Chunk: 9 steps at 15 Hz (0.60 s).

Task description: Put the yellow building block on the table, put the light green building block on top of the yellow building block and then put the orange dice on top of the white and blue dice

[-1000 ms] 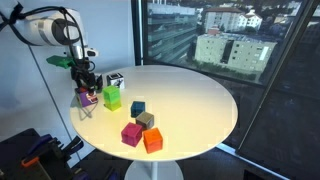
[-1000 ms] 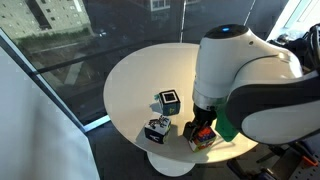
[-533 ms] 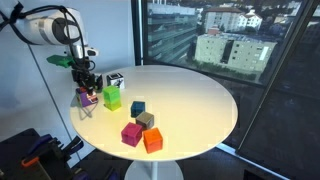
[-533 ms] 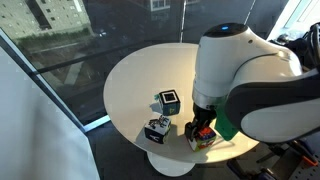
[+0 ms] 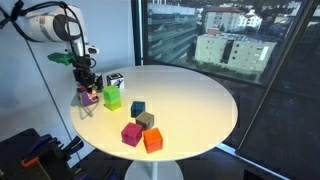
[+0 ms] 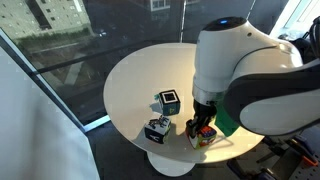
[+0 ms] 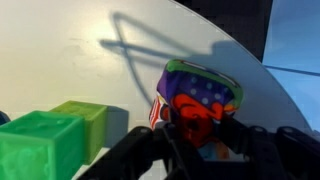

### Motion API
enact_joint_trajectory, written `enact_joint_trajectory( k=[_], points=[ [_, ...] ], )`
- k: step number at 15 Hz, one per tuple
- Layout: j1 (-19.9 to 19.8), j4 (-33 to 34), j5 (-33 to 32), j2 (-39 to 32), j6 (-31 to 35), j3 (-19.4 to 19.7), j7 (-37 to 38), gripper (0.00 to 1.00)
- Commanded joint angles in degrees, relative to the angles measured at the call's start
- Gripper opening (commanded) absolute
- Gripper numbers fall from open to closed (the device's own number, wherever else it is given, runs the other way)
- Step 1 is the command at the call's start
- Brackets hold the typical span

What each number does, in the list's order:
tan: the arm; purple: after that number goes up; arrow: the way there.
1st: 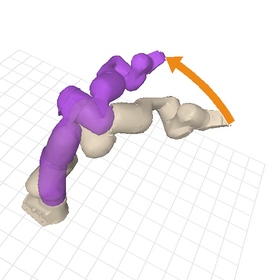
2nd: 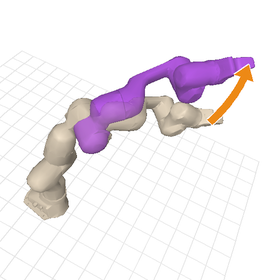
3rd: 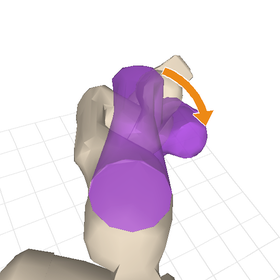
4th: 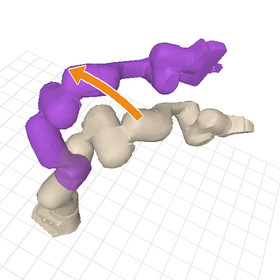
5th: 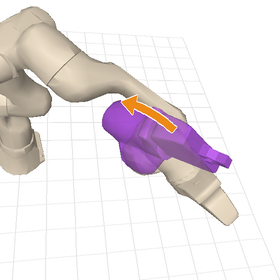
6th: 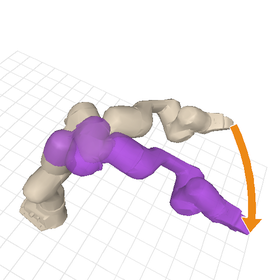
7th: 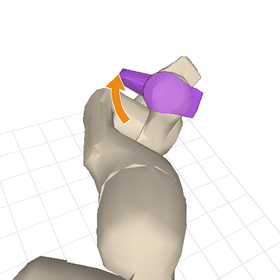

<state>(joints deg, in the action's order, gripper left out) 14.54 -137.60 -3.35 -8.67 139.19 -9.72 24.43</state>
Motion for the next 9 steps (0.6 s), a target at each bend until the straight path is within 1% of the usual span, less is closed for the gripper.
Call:
enact_joint_trajectory(
  k=[1,2,9],
  points=[
    [-0.73,1.23,0.73,1.9,-2.92,0.18,-1.38,0.12],
    [-0.89,1.52,0.76,2.14,-3.23,0.24,-1.46,0.1],
    [-2.35,4.24,1.47,4.1,-5.74,0.6,-2.07,0.1]
  ],
)
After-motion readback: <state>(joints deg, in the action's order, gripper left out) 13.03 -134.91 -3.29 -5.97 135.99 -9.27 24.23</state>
